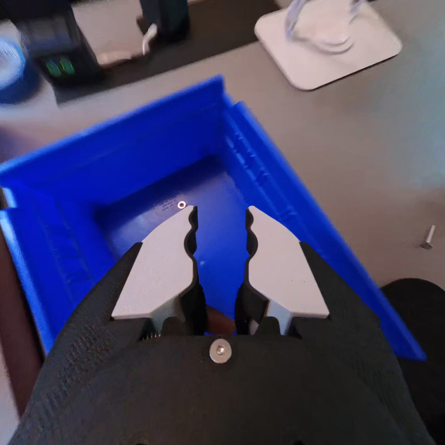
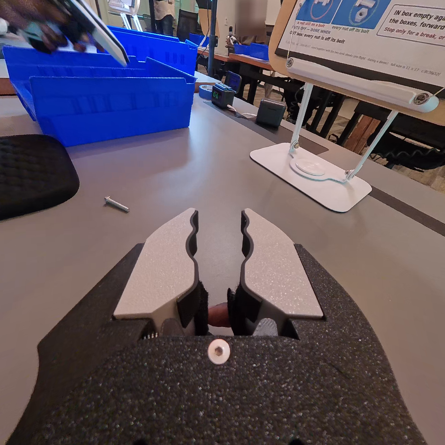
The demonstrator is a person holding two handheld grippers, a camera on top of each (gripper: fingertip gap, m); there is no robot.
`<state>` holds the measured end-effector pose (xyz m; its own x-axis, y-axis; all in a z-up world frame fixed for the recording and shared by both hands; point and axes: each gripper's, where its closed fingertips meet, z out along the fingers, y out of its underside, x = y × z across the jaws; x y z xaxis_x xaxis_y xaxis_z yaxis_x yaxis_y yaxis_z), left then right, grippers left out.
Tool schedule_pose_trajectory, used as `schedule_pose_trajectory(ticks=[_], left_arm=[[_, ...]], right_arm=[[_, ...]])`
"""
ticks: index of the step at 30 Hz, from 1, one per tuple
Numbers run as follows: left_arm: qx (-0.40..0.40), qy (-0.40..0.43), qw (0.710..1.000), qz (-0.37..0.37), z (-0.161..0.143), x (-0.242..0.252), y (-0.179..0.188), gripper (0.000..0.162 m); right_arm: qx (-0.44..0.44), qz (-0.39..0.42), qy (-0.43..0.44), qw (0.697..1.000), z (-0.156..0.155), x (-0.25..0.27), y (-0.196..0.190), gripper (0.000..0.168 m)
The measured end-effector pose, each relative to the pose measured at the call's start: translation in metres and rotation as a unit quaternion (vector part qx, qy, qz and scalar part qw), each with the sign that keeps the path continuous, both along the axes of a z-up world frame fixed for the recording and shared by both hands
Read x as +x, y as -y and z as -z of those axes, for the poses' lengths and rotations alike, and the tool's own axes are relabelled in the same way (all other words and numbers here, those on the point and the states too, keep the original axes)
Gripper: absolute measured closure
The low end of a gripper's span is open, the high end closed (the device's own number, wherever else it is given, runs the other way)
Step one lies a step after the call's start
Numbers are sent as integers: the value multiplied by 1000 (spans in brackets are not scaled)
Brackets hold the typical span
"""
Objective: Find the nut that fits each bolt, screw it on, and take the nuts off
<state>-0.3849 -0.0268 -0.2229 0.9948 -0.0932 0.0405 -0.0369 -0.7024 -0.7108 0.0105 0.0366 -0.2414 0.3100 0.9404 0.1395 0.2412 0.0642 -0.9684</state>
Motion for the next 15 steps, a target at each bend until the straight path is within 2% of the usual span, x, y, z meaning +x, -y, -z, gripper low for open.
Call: schedule_pose_trajectory(ticks=[2, 7, 12, 15], left_arm=[[-30, 34, 999, -11, 28, -15, -12, 116], [-103, -15, 994, -28, 76, -41, -25, 120], [-132, -41, 990, -13, 94, -44, -32, 128], [-138, -25, 990, -15, 99, -43, -33, 128]], right_arm=[[-2, 0, -2, 1000, 0, 0, 0, 134], [-9, 0, -7, 1000, -1, 1, -1, 134], [-9, 0, -9, 1000, -1, 1, -1, 134], [-10, -1, -9, 1000, -1, 1, -1, 134]])
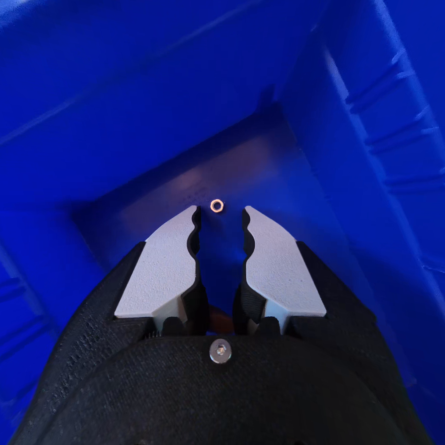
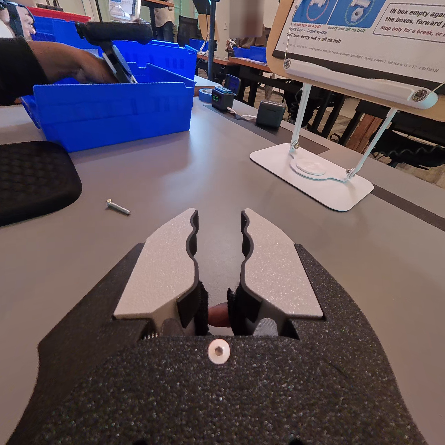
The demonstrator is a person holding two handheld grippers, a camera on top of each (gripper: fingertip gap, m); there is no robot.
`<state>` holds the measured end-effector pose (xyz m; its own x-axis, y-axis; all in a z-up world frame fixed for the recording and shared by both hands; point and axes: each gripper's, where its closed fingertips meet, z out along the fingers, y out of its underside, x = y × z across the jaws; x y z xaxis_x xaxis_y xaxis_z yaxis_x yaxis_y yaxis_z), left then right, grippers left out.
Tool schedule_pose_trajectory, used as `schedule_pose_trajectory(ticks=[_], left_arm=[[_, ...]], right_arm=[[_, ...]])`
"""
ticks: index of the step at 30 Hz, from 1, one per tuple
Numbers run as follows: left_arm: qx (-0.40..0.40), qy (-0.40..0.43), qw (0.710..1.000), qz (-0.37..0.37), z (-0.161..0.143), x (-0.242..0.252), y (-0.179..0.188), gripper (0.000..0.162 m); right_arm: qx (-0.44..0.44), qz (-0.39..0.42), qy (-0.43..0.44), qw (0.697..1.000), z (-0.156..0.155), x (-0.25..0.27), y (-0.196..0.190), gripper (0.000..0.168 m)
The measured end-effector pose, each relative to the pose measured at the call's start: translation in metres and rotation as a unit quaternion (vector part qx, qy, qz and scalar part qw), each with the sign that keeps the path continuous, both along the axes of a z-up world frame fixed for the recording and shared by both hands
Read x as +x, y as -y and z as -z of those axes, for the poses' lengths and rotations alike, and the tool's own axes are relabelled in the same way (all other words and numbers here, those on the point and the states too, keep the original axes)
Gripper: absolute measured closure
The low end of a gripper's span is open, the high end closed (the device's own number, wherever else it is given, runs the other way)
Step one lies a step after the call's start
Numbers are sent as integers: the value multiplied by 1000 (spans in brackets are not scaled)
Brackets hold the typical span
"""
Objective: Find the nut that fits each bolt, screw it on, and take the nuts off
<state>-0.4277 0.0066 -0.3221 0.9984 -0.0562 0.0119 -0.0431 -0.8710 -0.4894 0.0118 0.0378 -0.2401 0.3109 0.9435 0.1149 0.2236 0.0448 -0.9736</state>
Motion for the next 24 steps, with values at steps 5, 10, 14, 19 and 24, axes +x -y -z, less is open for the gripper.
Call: schedule_pose_trajectory(ticks=[5, 10, 14, 19, 24], left_arm=[[5, 4, 1000, -4, 0, -4, -2, 139], [13, 1, 1000, 4, 0, -3, -2, 151], [20, -12, 1000, 0, -4, -6, 4, 151], [108, 2, 994, 17, -59, 20, 8, 152], [198, 10, 974, 109, -131, 93, 23, 152]], right_arm=[[2, 0, 0, 1000, 0, 0, 0, 134], [4, 0, -1, 1000, -1, 1, 1, 134], [4, -1, 2, 1000, 0, 0, 1, 134], [3, -1, 4, 1000, 1, 0, 1, 134], [4, 0, 6, 1000, 1, 0, 1, 134]])
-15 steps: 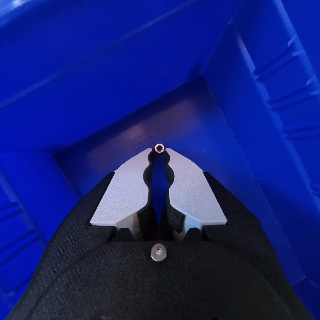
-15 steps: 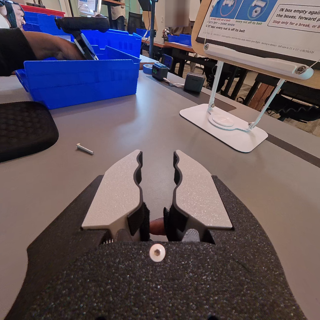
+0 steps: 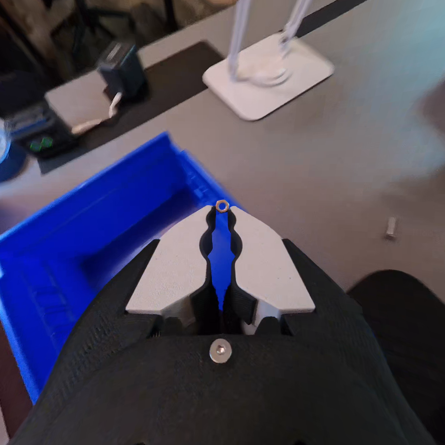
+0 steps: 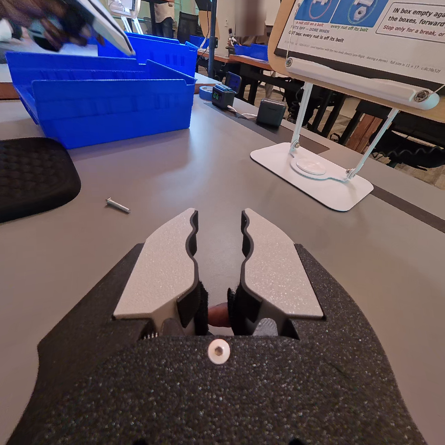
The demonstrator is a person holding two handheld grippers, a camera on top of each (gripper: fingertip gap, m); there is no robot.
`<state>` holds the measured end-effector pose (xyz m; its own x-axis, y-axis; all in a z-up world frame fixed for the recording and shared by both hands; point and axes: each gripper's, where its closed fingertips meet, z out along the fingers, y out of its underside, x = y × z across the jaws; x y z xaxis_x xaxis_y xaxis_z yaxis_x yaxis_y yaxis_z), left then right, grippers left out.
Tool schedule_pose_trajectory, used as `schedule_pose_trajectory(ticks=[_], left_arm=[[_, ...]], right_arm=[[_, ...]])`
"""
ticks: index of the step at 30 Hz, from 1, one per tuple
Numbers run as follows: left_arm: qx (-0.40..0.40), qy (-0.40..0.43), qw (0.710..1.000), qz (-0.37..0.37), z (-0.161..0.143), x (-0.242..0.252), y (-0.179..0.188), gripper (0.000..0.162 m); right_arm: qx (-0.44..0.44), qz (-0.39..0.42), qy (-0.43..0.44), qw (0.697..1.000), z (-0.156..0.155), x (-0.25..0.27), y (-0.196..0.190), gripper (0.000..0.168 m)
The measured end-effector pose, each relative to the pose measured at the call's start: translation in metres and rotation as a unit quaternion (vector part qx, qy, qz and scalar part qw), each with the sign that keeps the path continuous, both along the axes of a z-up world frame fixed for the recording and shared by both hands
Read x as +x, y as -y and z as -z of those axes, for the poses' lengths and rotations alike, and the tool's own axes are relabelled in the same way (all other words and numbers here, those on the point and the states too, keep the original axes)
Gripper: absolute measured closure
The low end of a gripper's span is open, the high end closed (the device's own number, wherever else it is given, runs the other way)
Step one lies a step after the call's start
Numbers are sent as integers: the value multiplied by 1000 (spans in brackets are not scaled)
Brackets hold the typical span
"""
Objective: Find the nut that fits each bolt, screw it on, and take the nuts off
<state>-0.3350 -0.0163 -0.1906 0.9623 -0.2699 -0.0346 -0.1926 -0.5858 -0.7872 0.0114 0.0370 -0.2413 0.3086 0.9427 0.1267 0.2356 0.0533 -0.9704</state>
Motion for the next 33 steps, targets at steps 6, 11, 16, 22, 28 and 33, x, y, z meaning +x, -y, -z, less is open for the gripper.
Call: schedule_pose_trajectory(ticks=[6, 11, 16, 22, 28, 33], left_arm=[[33, -12, 988, 154, -29, 114, 31, 152], [-15, -53, 964, 262, 7, 194, 52, 152], [-74, -62, 940, 328, 62, 251, 60, 152], [-104, -75, 925, 357, 112, 295, 50, 152], [-120, -116, 915, 367, 133, 310, 42, 152], [-135, -89, 920, 358, 133, 306, 44, 141]], right_arm=[[1, 0, 0, 1000, 0, 0, 0, 134], [-1, 0, 1, 1000, 1, 0, 0, 134], [0, -1, 4, 1000, 1, -1, 0, 134], [-1, -1, 3, 1000, 1, -1, 0, 134], [0, -2, 3, 1000, 1, -1, 1, 134], [1, -3, 3, 1000, 1, -1, 1, 134]])
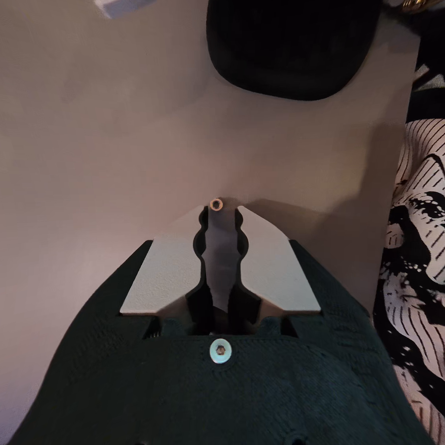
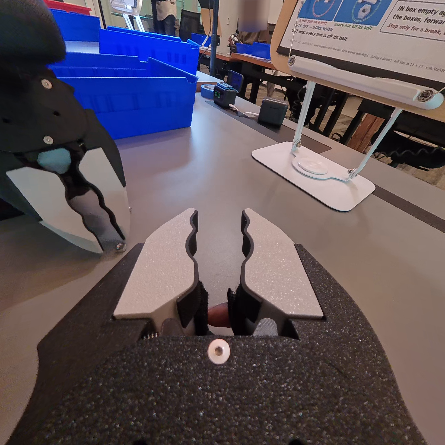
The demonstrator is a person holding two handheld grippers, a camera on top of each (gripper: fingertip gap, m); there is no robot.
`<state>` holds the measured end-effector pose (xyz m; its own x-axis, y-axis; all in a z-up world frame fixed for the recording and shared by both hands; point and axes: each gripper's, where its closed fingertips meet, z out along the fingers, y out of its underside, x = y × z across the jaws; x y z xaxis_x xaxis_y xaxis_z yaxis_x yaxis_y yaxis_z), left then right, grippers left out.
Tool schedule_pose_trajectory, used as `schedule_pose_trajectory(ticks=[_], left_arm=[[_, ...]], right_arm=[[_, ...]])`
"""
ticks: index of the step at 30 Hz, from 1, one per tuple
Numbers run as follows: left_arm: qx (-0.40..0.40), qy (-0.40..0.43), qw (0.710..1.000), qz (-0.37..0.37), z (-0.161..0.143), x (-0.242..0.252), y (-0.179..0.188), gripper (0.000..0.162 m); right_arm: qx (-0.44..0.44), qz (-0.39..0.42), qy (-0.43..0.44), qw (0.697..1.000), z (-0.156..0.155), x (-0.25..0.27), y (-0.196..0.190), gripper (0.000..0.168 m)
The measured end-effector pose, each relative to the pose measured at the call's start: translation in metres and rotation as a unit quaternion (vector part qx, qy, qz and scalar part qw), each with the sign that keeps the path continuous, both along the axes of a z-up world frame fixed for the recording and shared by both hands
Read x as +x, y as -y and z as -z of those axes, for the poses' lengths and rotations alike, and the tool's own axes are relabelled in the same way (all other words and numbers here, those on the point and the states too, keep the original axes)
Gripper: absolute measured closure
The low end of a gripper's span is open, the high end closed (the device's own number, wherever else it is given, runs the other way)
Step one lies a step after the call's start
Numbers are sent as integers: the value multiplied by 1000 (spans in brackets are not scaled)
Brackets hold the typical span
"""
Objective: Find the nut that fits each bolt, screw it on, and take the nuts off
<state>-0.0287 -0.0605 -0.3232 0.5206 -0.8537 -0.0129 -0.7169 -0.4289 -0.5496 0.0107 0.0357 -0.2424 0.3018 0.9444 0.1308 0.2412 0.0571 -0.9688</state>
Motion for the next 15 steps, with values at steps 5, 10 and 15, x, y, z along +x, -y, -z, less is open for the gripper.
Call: schedule_pose_trajectory(ticks=[5, 10, 15], left_arm=[[20, 4, 997, -71, -15, -38, 1, 136], [23, -13, 991, -131, -11, -73, 6, 136], [4, -31, 991, -127, -3, -84, 13, 137]], right_arm=[[3, -1, 6, 1000, 1, -1, 1, 133], [4, -2, 12, 1000, 3, -2, 1, 133], [1, -1, 11, 1000, 3, -2, 1, 133]])
